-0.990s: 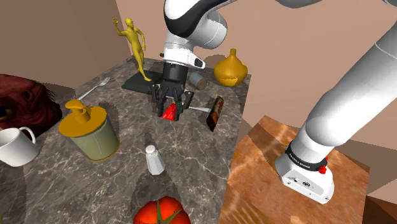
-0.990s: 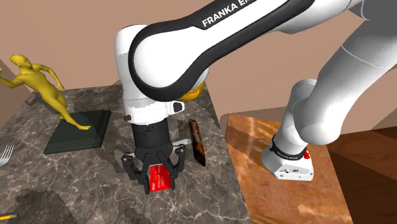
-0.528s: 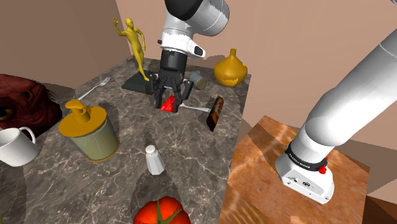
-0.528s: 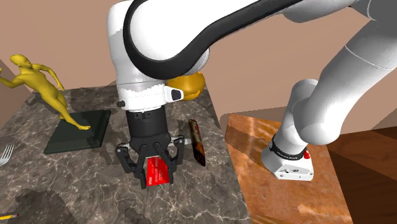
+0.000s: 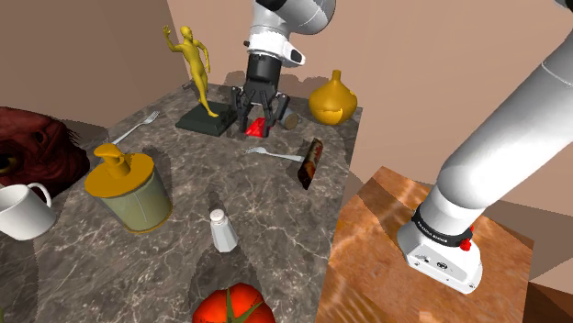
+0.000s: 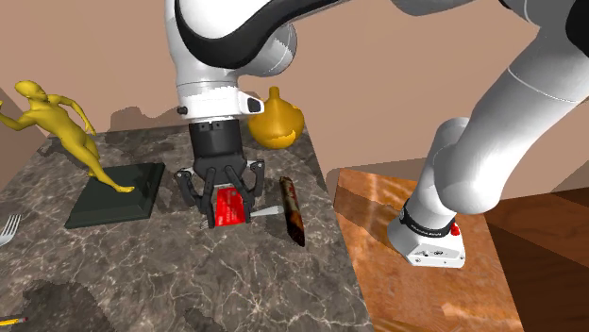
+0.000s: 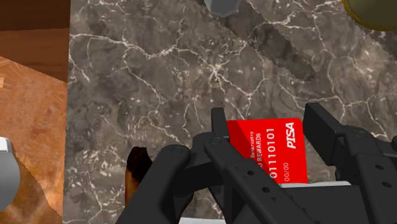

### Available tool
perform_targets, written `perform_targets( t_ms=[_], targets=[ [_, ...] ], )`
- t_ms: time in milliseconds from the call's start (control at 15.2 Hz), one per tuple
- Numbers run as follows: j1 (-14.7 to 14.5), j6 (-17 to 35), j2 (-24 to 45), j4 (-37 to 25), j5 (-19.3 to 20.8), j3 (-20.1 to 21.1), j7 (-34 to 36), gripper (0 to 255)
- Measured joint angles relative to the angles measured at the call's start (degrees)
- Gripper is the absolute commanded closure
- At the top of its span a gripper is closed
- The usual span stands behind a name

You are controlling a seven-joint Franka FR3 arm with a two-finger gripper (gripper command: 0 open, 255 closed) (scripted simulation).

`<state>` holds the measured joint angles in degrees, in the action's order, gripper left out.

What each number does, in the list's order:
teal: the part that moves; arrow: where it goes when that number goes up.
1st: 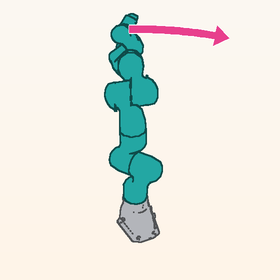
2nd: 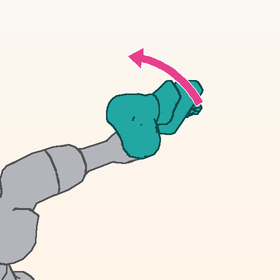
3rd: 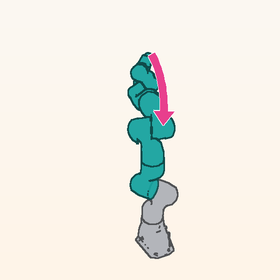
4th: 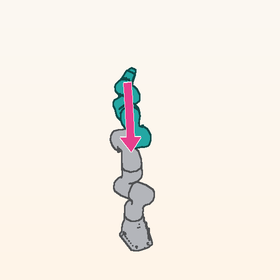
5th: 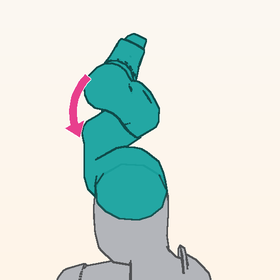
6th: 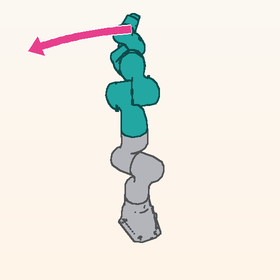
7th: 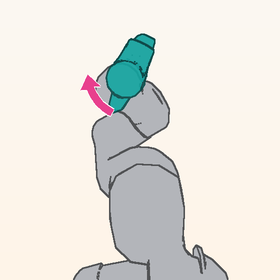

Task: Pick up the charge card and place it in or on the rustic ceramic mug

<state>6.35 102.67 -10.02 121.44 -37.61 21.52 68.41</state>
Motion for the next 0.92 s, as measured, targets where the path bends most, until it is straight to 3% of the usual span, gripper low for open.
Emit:
perform_targets(
  t_ms=[330,924],
  targets=[
    [3.2,-4.3,2.0,-3.0,2.9,-3.9,-4.4,255],
    [8.4,-10.7,12.2,-14.9,8.6,-9.4,-11.0,255]
  ],
)
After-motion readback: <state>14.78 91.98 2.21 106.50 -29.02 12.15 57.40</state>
